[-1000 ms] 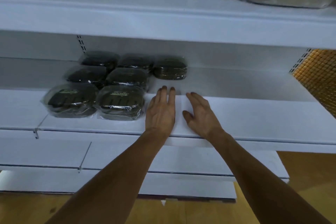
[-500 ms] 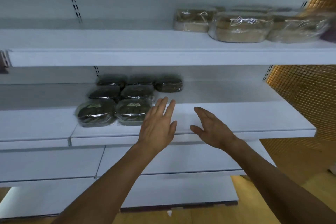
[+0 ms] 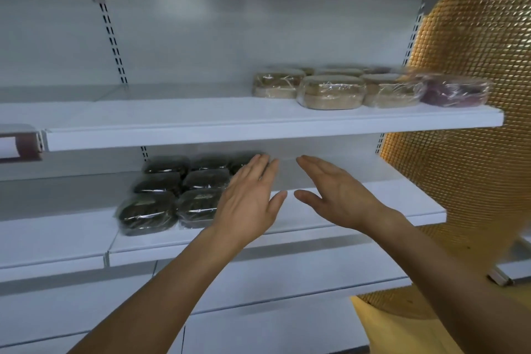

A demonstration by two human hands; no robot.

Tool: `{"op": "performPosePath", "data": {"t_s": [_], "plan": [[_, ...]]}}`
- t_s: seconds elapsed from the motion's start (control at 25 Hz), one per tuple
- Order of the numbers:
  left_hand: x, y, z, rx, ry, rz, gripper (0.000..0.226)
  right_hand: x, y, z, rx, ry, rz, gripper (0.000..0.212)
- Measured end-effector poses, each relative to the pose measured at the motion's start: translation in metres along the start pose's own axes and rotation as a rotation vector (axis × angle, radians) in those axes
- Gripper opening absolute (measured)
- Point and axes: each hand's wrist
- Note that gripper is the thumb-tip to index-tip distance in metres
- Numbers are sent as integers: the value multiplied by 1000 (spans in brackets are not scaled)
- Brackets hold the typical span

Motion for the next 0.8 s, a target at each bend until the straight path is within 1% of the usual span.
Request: {"op": "performPosePath", "data": {"t_s": [0.16, 0.28, 0.4, 0.52, 0.68, 0.8], "plan": [[-14, -26, -16, -161, 68, 0, 57, 7, -35, 4, -100, 1, -2, 67], [-20, -39, -30, -220, 112, -6, 54, 7, -59, -1, -176, -6, -5, 65], [-18, -46, -52, -203, 116, -35, 55, -2, -74, -11, -214, 7, 21, 64], [-17, -46, -79, -163, 78, -42, 59, -20, -84, -25, -245, 29, 23, 64], [-19, -38, -120, -97, 39, 19, 63, -52, -94, -48, -271, 40, 19, 65], [-20, -30, -156, -36, -29, 56, 70, -80, -97, -67, -269, 23, 60, 66]]}}
Point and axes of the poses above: each hand's wrist, its own z-axis away from the middle knuckle, its own y-axis out of the palm, x = y × z, and after that the axes turned 8 degrees about y, right-handed
